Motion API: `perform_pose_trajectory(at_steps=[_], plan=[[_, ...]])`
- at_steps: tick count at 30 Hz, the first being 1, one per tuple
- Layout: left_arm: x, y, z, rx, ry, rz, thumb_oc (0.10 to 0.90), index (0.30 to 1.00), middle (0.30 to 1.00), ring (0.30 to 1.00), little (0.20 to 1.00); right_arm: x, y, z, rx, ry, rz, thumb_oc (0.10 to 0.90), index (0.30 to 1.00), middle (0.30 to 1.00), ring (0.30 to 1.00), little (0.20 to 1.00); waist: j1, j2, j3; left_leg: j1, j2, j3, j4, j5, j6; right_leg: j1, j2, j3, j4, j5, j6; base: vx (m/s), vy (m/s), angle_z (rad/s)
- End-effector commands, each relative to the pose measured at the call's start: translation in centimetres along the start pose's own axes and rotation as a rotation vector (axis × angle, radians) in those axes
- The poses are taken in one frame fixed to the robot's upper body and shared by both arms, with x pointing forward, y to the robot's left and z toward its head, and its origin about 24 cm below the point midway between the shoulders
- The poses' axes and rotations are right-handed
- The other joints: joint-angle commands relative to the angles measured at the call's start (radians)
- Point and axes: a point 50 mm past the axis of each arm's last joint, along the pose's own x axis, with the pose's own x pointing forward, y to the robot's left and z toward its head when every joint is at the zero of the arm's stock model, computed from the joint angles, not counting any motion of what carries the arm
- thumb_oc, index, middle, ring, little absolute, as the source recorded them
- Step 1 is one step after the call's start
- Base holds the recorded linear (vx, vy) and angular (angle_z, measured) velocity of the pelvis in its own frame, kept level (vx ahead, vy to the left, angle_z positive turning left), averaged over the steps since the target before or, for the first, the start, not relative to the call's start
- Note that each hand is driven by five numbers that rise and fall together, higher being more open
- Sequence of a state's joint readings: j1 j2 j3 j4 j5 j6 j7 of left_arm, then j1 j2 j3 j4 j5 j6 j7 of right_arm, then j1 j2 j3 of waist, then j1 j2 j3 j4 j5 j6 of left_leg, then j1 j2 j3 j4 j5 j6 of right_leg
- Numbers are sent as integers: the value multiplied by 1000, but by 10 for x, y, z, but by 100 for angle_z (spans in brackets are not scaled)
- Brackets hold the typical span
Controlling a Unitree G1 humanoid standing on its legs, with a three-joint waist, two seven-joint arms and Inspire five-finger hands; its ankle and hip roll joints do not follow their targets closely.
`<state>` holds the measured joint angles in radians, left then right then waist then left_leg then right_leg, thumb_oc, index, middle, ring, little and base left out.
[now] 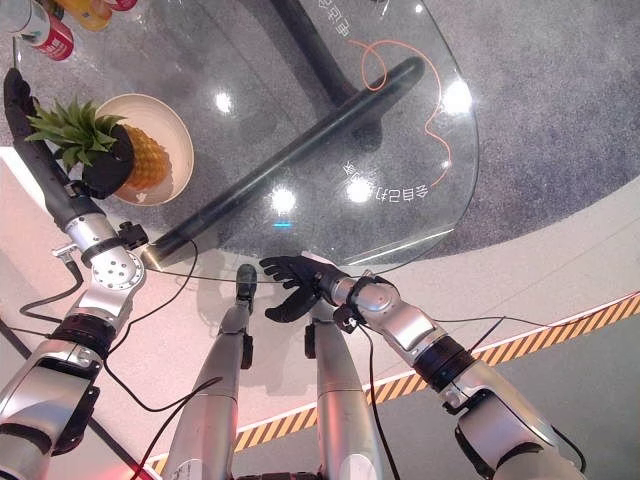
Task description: Pick up the fruit to the plate
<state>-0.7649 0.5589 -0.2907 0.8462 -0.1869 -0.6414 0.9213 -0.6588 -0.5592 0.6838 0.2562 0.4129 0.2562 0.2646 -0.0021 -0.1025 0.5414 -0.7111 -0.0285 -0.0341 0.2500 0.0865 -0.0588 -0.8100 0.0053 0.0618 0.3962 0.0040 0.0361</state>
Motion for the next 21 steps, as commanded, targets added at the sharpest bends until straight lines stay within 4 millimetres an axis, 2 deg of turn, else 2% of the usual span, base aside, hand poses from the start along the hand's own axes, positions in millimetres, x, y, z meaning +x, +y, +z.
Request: perform_pose_trajectory(at_steps=[1, 21], plan=[[22, 11, 22, -109, -94, 92, 800, 900, 900, 900, 900, -8, 17, 14, -5, -120, 62, 800, 900, 900, 900, 900, -21, 53, -21, 26, -80, -2, 41, -57, 28, 70, -1, -88, -91, 37, 37, 0, 0, 0], [19, 22, 10, -69, -46, 6, 800, 900, 900, 900, 900, -12, 16, 13, 8, -124, 65, 800, 900, 900, 900, 900, -15, 68, -21, 107, -73, -2, 24, -55, 28, 162, -10, -82, -107, 25, 41, -2, -3, 0]])
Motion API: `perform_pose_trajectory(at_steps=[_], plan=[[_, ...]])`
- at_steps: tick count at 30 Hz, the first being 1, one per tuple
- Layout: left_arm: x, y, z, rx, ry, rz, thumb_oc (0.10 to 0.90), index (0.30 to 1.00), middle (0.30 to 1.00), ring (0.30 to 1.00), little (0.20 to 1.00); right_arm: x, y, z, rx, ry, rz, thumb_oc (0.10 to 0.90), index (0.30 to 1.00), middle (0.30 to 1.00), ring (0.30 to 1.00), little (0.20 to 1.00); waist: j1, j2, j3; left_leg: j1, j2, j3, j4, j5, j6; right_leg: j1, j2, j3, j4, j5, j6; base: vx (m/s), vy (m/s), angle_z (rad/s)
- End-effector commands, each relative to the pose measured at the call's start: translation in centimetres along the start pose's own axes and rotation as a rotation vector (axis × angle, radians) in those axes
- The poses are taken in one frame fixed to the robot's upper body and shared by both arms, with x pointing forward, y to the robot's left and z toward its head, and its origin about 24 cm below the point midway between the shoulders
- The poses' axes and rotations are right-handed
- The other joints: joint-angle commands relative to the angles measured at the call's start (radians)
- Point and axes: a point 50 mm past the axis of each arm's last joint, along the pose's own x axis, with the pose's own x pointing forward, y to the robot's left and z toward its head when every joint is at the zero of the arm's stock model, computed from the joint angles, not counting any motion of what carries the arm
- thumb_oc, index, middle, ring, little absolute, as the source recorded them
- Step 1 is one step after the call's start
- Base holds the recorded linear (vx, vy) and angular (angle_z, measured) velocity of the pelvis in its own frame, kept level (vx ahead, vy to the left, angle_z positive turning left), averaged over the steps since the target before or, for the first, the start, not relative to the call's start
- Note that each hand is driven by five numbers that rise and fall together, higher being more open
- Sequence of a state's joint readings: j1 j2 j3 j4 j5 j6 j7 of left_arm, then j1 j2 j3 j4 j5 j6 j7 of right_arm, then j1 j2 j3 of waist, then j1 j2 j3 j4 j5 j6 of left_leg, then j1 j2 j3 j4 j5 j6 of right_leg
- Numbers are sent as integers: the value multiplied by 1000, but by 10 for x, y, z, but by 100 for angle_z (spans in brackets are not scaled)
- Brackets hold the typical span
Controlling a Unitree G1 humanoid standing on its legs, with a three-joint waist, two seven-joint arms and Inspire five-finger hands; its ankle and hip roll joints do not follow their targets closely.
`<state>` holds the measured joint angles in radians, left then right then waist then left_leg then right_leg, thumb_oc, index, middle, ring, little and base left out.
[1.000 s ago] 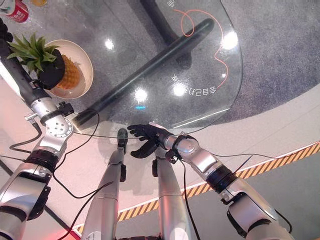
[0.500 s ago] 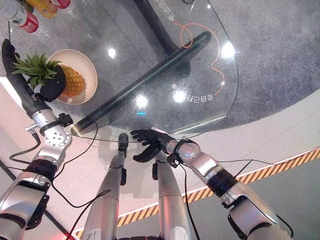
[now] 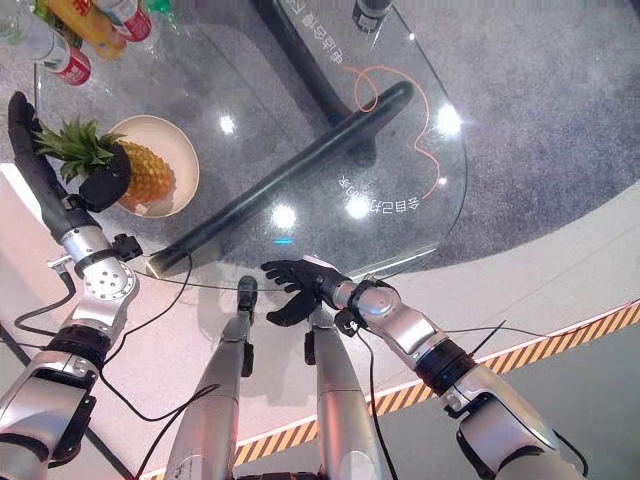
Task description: Pick up the fruit to the plate
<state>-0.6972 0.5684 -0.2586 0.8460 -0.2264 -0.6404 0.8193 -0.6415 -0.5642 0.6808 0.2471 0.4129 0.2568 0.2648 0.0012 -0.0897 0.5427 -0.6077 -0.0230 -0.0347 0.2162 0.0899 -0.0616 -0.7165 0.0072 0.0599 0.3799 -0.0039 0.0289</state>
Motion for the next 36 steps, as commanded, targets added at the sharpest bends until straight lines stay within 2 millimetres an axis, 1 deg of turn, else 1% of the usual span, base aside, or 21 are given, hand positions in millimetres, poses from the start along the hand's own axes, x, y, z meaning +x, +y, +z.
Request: perform_pose_trajectory(at_steps=[1, 8, 13, 15, 23, 30, 36], plan=[[24, 10, 27, -94, -116, 54, 800, 900, 900, 900, 900, -10, 14, 17, 0, -129, 64, 800, 900, 900, 900, 900, -19, 56, -23, 6, -78, -2, 57, -59, 30, 72, -13, -79, -93, 33, 48, 0, 0, 0], [18, 14, 25, -120, -125, 46, 800, 900, 900, 900, 900, -12, 15, 13, 4, -122, 59, 800, 900, 900, 900, 900, -19, 62, -23, 23, -76, 1, 54, -61, 31, 92, -14, -74, -97, 29, 46, 0, 0, 0], [19, 13, 34, -150, -184, 25, 800, 900, 900, 900, 900, -14, 12, 12, 5, -122, 56, 800, 900, 900, 900, 900, -20, 64, -23, 33, -73, 4, 48, -60, 30, 103, -14, -70, -101, 28, 47, 0, 0, 0], [19, 11, 42, -170, -231, 3, 800, 900, 900, 900, 900, -14, 13, 11, 8, -126, 57, 800, 900, 900, 900, 900, -19, 66, -23, 39, -75, 5, 53, -65, 32, 110, -16, -70, -100, 25, 48, 0, 0, 0], [13, 6, 59, -208, -339, -87, 800, 900, 900, 900, 900, -18, 12, 9, 12, -124, 48, 800, 900, 900, 900, 900, -13, 76, -23, 70, -81, 1, 51, -70, 37, 150, -18, -66, -107, 20, 46, 0, 0, 0], [6, 4, 64, -221, -360, -148, 800, 900, 900, 900, 900, -21, 13, 6, 20, -119, 42, 800, 900, 900, 900, 900, -9, 78, -23, 76, -82, 0, 57, -72, 35, 168, -22, -67, -109, 15, 45, 0, 0, 0], [0, 7, 69, -252, -383, -171, 800, 900, 900, 900, 900, -24, 15, -1, 23, -115, 38, 800, 900, 900, 900, 900, -7, 79, -23, 94, -83, -2, 53, -74, 36, 192, -23, -63, -118, 11, 44, 0, 0, 0]])
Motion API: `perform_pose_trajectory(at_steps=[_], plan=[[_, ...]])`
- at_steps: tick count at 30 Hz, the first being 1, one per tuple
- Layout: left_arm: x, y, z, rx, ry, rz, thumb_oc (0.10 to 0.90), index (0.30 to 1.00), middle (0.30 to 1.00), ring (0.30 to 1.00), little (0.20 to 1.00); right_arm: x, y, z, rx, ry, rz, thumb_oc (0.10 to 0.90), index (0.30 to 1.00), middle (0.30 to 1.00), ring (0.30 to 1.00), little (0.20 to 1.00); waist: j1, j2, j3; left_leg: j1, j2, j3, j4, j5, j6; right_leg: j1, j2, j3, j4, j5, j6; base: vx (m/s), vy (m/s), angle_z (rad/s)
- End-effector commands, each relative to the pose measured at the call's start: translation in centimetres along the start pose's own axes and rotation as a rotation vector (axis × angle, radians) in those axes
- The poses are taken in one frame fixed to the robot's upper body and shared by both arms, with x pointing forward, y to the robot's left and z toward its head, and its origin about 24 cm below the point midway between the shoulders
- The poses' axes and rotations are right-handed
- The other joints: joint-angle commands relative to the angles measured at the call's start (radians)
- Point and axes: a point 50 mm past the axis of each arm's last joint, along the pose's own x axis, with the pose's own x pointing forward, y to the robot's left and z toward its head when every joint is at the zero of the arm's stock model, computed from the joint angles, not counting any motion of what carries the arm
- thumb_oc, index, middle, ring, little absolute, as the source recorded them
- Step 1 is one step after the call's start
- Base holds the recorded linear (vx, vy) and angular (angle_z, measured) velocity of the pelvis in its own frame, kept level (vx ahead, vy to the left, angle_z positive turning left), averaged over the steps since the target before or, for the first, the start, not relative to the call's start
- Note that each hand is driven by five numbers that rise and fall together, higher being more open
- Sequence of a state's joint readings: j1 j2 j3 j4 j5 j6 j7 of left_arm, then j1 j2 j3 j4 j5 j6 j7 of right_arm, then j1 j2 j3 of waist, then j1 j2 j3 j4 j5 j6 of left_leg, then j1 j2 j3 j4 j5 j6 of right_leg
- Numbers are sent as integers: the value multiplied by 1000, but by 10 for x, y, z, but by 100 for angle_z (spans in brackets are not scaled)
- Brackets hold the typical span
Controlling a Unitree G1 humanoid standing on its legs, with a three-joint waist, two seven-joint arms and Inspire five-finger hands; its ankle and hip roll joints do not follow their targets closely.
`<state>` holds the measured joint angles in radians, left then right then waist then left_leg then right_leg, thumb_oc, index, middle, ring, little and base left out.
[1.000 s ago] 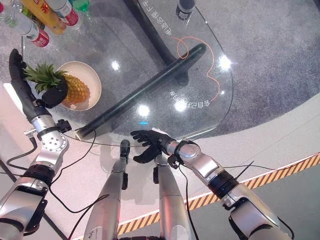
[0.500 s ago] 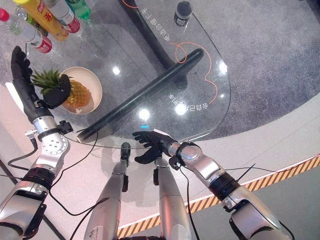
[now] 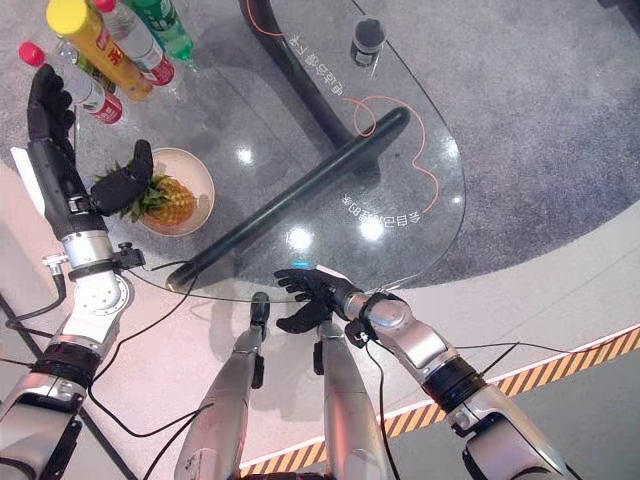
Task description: Pick up the fruit to the plate
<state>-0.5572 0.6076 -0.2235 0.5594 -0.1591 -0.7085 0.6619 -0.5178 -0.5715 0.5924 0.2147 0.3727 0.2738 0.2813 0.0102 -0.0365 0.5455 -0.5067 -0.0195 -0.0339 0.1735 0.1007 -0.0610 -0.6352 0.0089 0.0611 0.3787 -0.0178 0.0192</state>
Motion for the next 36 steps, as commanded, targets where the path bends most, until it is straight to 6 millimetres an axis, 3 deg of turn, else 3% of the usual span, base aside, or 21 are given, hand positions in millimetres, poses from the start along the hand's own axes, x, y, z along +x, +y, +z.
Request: perform_pose_trajectory(at_steps=[1, 9, 17, 23, 30, 36], plan=[[19, 9, 36, -116, -214, 56, 800, 900, 900, 900, 900, -12, 14, 23, -40, -163, 74, 800, 900, 900, 900, 900, -14, 25, -25, -3, -87, -3, 96, -86, 36, 115, -25, -63, -117, 25, 55, 0, 0, 0], [4, 13, 28, -180, -116, 31, 800, 900, 900, 900, 900, -15, 17, 12, -22, -150, 81, 800, 900, 900, 900, 900, -1, 22, -25, 73, -93, -24, 69, -89, 40, 195, -27, -62, -140, 20, 60, -4, -19, 1], [-51, 14, -2, -239, 140, -66, 800, 900, 900, 900, 900, -25, 30, -30, 55, -54, 120, 800, 900, 900, 900, 900, 37, 14, -26, 281, -89, -66, -28, -84, 30, 409, -41, -82, -223, 22, 72, 0, -74, 4], [-126, 15, -34, -235, 476, -156, 800, 900, 900, 900, 900, -41, 52, -86, 204, 81, 127, 800, 900, 900, 900, 900, 60, 1, -129, 421, -75, -84, -130, -80, 19, 566, -41, -104, -335, 33, 69, 55, -103, 19], [-188, 18, -53, -179, 772, -250, 800, 900, 900, 900, 900, -51, 74, -127, 352, 214, 73, 800, 900, 900, 900, 900, 72, -9, -211, 504, -57, -81, -189, -75, 15, 651, -42, -126, -387, 44, 68, 34, -70, 11], [-253, 33, -72, -86, 1082, -290, 800, 900, 900, 900, 900, -63, 100, -176, 521, 417, -31, 800, 900, 900, 900, 900, 67, -8, -293, 582, -42, -57, -243, -74, 14, 719, -40, -131, -434, 55, 73, 59, -28, 13]])
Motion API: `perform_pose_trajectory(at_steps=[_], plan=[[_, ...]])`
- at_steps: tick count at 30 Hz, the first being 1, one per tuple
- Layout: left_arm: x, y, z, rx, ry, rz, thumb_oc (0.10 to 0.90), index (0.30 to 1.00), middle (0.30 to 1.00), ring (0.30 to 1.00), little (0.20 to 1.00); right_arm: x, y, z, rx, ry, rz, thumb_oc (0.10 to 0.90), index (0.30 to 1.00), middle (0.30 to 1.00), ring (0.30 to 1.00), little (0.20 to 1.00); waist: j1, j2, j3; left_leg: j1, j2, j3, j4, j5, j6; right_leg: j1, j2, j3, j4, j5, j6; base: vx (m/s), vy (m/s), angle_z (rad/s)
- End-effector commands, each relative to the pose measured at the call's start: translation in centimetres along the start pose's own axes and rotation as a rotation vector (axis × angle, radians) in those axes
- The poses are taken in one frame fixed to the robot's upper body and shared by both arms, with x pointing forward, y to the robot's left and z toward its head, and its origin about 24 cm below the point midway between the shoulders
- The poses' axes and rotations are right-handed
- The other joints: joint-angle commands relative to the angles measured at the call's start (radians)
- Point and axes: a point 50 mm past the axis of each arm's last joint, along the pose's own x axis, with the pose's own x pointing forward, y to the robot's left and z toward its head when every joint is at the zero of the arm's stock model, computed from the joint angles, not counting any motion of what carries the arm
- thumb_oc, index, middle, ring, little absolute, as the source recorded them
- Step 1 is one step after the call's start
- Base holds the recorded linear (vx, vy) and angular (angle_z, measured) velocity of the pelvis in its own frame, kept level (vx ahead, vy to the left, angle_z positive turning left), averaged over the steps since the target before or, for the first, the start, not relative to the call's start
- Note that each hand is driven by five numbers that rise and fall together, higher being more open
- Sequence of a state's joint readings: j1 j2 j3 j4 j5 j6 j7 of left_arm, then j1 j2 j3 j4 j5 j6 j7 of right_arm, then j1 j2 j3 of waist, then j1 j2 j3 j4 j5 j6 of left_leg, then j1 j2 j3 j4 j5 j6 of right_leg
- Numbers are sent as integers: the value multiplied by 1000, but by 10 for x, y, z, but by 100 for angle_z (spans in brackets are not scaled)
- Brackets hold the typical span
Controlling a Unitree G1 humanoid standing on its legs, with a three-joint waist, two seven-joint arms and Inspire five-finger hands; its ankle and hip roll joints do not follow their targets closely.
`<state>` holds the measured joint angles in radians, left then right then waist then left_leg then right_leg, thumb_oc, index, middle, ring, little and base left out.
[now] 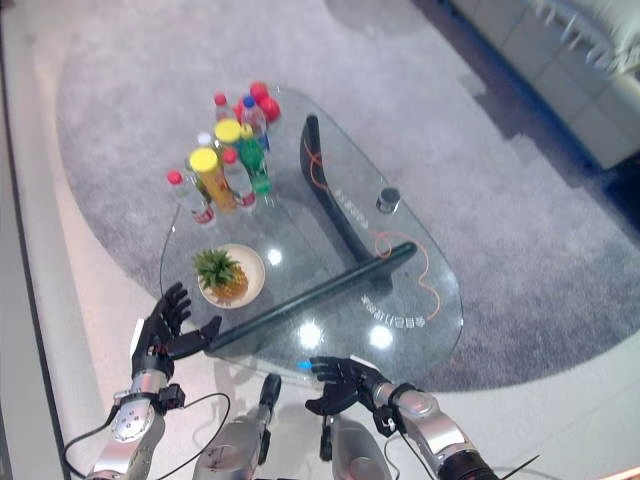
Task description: Pick up the fruit to the plate
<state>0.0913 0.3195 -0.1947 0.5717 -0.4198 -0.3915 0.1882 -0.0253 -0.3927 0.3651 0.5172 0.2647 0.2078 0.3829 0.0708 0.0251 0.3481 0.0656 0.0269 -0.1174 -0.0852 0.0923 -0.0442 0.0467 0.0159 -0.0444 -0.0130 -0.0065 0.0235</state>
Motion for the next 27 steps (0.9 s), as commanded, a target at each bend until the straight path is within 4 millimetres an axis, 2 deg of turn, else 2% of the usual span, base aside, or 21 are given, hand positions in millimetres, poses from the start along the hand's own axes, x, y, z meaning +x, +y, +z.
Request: perform_pose_trajectory(at_steps=[1, 4, 6, 7, 8, 12, 14, 18, 27], plan=[[-4, 3, -14, 36, 59, -30, 800, 900, 900, 900, 900, 2, 8, -23, 58, 31, -54, 800, 900, 900, 900, 900, 6, -68, -107, 16, -87, 32, 10, -68, -1, 45, -47, -26, -51, 46, 70, 27, -2, 6], [-12, 7, -45, 55, 213, -7, 800, 900, 900, 900, 900, 2, 0, -54, 142, 128, -159, 800, 900, 900, 900, 900, 1, -63, -136, 36, -84, 51, -2, -74, -1, 61, -48, -22, -68, 51, 73, 23, 4, 0], [-18, 9, -60, 54, 305, 11, 800, 900, 900, 900, 900, 1, -3, -67, 191, 177, -208, 800, 900, 900, 900, 900, -3, -61, -149, 41, -82, 62, -2, -79, 0, 67, -48, -20, -74, 52, 75, 38, 6, -3], [-25, 11, -77, 56, 411, 30, 800, 900, 900, 900, 900, -2, -3, -86, 264, 245, -259, 800, 900, 900, 900, 900, -9, -58, -164, 46, -80, 75, -2, -85, 2, 70, -48, -18, -74, 52, 76, 54, 11, -8], [-31, 14, -86, 52, 470, 53, 800, 900, 900, 900, 900, -5, -2, -96, 325, 282, -295, 800, 900, 900, 900, 900, -13, -56, -174, 49, -79, 83, -2, -88, 3, 70, -47, -14, -74, 51, 76, 57, 14, -8], [-47, 18, -108, 50, 640, 53, 800, 900, 900, 900, 900, -14, 1, -122, 434, 378, -361, 800, 900, 900, 900, 900, -26, -51, -198, 58, -76, 105, -2, -98, 6, 71, -47, -6, -74, 49, 75, 56, 9, -13], [-55, 20, -116, 119, 707, 48, 800, 900, 900, 900, 900, -19, 5, -135, 466, 426, -376, 800, 900, 900, 900, 900, -34, -48, -212, 63, -73, 118, -2, -103, 8, 70, -48, 0, -74, 49, 75, 68, 15, -14], [-63, 24, -124, 111, 791, 67, 800, 900, 900, 900, 900, -26, 8, -146, 538, 464, -403, 800, 900, 900, 900, 900, -45, -40, -225, 70, -70, 130, -2, -111, 11, 70, -48, 6, -74, 49, 74, 49, 20, -1], [-67, 21, -128, 81, 839, 71, 800, 900, 900, 900, 900, -25, 12, -149, 527, 494, -404, 800, 900, 900, 900, 900, -53, -39, -244, 74, -67, 139, -2, -119, 16, 67, -48, 16, -74, 48, 71, 27, 8, -8]])
